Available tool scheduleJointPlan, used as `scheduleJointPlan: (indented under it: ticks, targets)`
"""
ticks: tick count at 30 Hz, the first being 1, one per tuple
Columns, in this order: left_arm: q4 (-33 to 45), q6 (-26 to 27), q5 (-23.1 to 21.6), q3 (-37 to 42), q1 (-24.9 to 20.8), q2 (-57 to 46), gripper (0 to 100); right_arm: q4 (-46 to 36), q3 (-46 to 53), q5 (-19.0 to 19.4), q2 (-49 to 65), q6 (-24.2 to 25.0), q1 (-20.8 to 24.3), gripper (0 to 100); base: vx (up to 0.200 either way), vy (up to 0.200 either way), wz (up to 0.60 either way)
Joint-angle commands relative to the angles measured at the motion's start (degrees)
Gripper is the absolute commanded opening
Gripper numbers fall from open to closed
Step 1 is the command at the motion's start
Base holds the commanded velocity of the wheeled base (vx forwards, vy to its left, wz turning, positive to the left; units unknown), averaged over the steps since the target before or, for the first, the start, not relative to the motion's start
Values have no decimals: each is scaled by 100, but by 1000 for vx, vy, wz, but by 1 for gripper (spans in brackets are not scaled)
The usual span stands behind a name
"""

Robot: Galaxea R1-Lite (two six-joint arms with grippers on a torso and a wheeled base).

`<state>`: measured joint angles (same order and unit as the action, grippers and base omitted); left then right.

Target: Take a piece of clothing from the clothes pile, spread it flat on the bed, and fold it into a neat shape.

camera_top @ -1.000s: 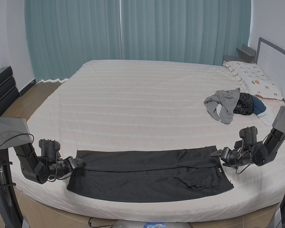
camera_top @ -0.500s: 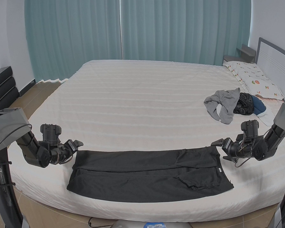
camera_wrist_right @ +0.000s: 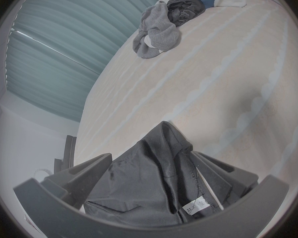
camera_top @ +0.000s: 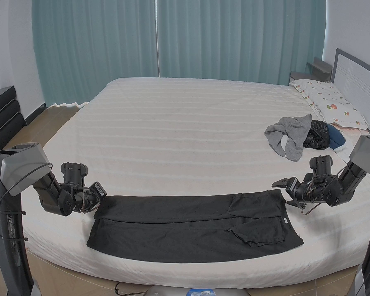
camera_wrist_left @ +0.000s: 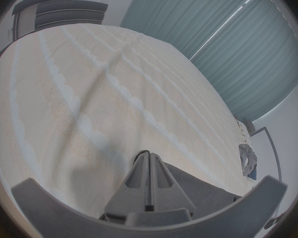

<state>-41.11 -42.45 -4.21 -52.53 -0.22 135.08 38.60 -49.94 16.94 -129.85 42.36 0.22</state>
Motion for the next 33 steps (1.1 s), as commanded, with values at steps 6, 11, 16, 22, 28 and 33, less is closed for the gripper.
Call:
scheduleJointPlan:
  ticks: [6,11,16,22,28,33]
  targets:
    - [-11,-405,78,-21,75,9,0,8,-130,2,-207,18,-40,100,0,0,0]
    - [-11,-413,78,-21,66,9,0,25,-217,-7,-268,193,-31,100,0,0,0]
    - [-11,-413,78,-21,48,18,0,52,-261,-16,-286,299,-4,100,0,0,0]
    - [-3,-431,69,15,57,-17,100,52,-209,-33,-225,308,-13,100,0,0,0]
    - [-11,-624,-19,261,163,-483,100,52,117,-42,83,325,-40,100,0,0,0]
    - [-20,-616,-493,823,189,-1028,100,52,292,-33,189,317,-66,100,0,0,0]
